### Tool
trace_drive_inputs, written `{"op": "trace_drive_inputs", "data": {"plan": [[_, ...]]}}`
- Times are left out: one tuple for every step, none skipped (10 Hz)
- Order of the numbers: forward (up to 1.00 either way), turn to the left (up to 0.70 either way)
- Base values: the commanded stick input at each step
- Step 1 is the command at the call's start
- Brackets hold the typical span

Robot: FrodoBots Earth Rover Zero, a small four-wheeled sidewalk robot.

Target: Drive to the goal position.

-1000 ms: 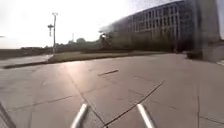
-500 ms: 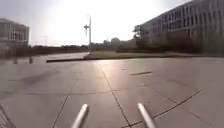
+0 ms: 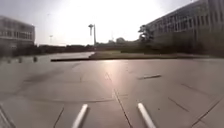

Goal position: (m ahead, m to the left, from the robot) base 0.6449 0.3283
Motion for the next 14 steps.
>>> {"op": "trace_drive_inputs", "data": {"plan": [[0.85,-0.27],[0.85,-0.27],[0.85,-0.27],[0.85,-0.27],[0.85,-0.27],[0.59,-0.33],[0.09,-0.43],[0.00,-0.45],[0.00,-0.45],[0.00,-0.45],[0.00,-0.45],[0.00,-0.45],[0.00,-0.45],[0.00,-0.45]]}}
